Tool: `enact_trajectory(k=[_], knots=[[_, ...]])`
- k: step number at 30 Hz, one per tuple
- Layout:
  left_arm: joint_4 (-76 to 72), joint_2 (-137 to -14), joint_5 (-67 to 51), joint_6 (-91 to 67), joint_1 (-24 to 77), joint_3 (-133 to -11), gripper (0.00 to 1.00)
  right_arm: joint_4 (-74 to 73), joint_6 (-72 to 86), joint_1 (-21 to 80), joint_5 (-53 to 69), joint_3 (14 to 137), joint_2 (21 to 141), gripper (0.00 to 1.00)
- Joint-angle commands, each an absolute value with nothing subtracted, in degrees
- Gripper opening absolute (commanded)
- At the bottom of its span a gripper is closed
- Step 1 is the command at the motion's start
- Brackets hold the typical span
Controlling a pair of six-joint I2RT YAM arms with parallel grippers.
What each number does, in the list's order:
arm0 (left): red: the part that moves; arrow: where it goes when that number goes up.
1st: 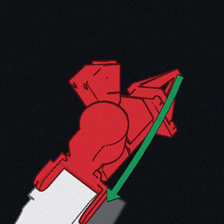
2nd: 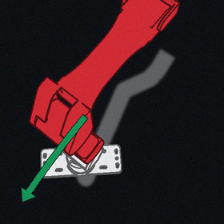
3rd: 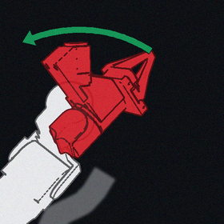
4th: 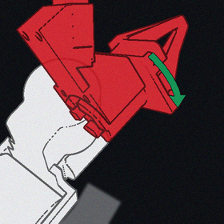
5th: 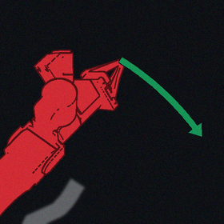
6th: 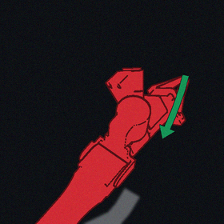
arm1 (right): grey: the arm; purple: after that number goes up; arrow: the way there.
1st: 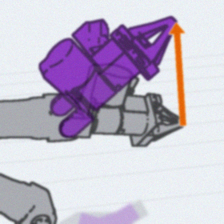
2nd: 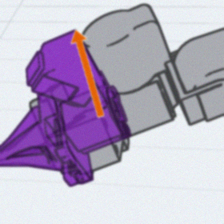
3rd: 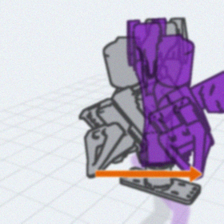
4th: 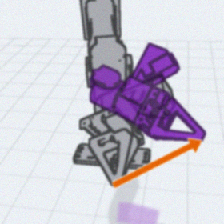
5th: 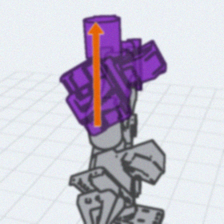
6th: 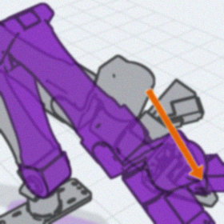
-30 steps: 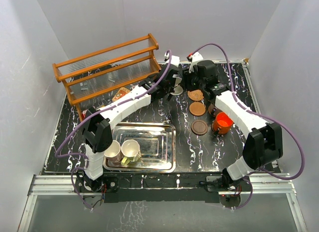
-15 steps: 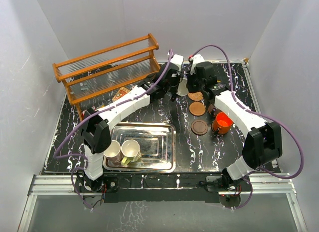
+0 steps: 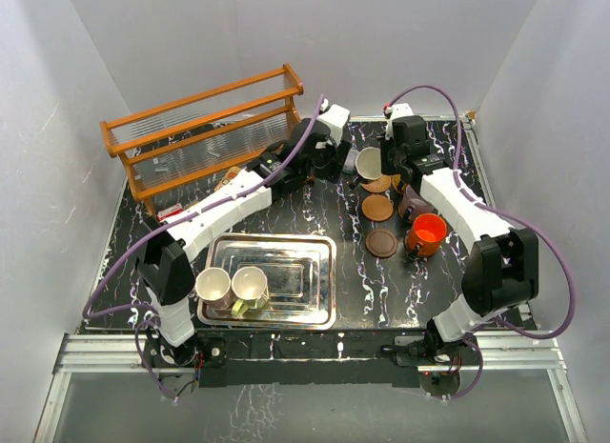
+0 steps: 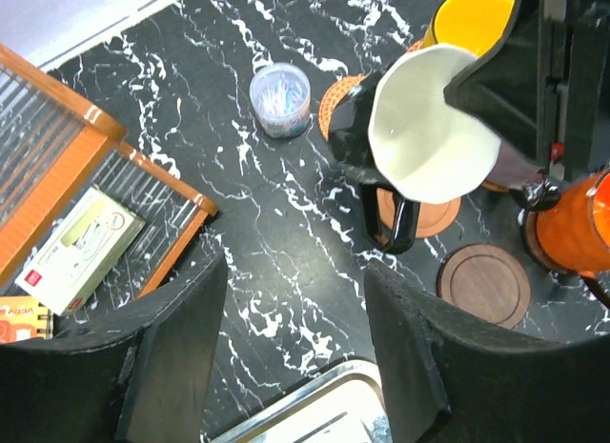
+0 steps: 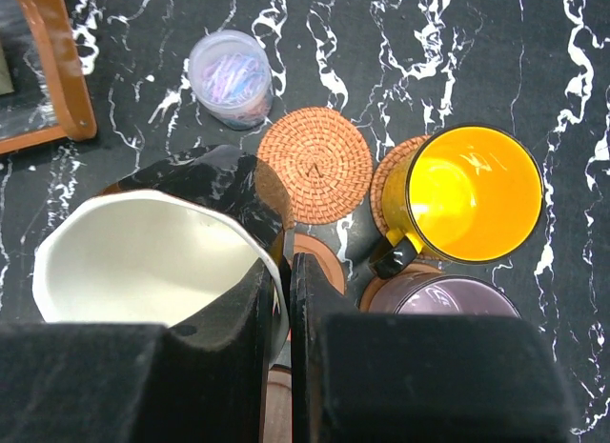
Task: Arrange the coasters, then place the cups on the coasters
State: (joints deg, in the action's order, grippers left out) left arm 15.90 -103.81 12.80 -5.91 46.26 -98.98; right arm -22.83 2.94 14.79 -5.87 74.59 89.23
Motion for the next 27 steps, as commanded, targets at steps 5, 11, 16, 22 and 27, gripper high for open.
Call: enact_trajectory(k=[5,11,16,22,27], knots=[[15.9,-97.4,14.0,0.0,46.0,-93.0,0.71,-20.1,4.8,12.4,-7.6,82.6,92.5,0.00],[14.9,-95.3,14.4,1.8,45.9,-89.7,0.82,-22.9,5.6,10.6,-6.5,87.5,97.3,0.00],[14.6,-94.6,14.1,2.5,45.9,-88.7,0.87,-24.9,6.2,9.7,-5.6,90.5,100.8,0.00],[15.0,-94.8,13.0,2.2,45.9,-89.0,0.94,-27.6,6.7,8.6,-4.3,95.1,105.6,0.00],[15.2,-94.8,12.3,2.1,45.9,-88.7,0.99,-29.8,7.2,7.9,-3.0,98.2,108.9,0.00]])
